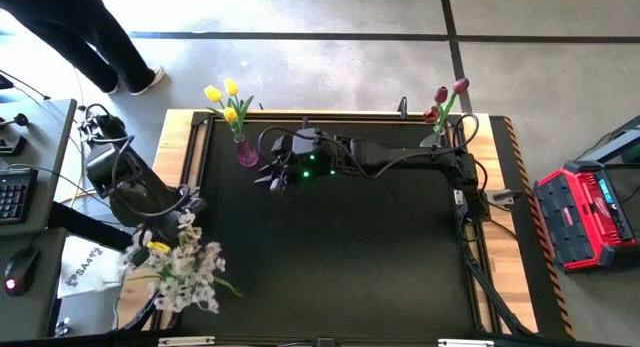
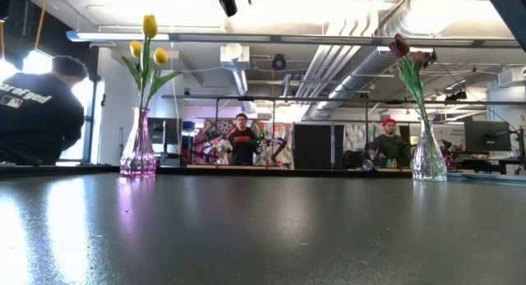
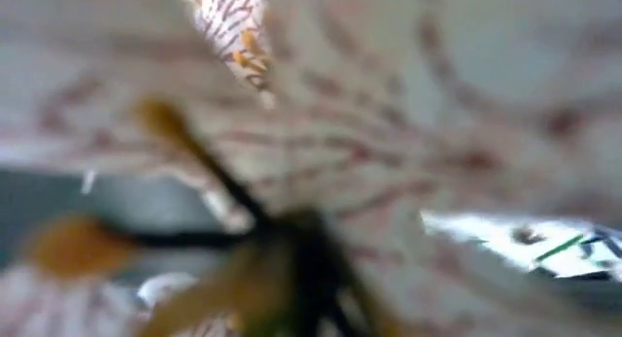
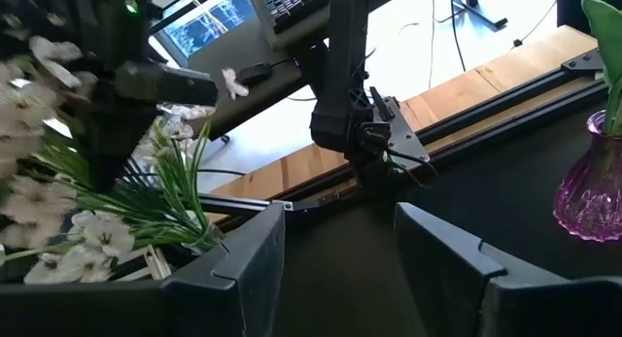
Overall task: Sort flowers into vase by color
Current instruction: Put the white flowers into the bottom transparent vase
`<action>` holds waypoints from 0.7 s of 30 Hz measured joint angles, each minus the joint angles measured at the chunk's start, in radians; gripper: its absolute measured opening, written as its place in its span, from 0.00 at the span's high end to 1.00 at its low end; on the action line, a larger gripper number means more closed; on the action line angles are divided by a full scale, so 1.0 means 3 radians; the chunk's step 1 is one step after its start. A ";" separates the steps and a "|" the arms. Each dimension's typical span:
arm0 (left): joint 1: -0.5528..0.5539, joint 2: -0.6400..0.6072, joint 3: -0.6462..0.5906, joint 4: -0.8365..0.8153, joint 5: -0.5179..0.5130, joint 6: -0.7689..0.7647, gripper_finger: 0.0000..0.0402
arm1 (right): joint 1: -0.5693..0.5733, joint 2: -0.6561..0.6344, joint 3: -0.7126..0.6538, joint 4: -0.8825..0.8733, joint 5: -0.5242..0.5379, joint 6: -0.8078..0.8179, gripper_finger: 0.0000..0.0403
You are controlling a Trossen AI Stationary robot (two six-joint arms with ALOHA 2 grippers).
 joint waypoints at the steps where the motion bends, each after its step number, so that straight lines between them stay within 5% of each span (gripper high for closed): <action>1: -0.0034 -0.0015 -0.0058 0.0017 -0.0044 -0.0028 0.99 | 0.0000 0.0000 0.0000 -0.0004 -0.0001 0.0000 0.55; 12: -0.0248 -0.0250 -0.0663 0.0581 -0.0356 -0.0161 0.99 | 0.0001 0.0000 0.0000 -0.0021 -0.0012 -0.0001 0.55; 21: -0.0256 -0.0279 -0.0383 0.0723 -0.0350 -0.0076 0.99 | 0.0001 0.0000 0.0000 -0.0019 -0.0106 0.0007 0.55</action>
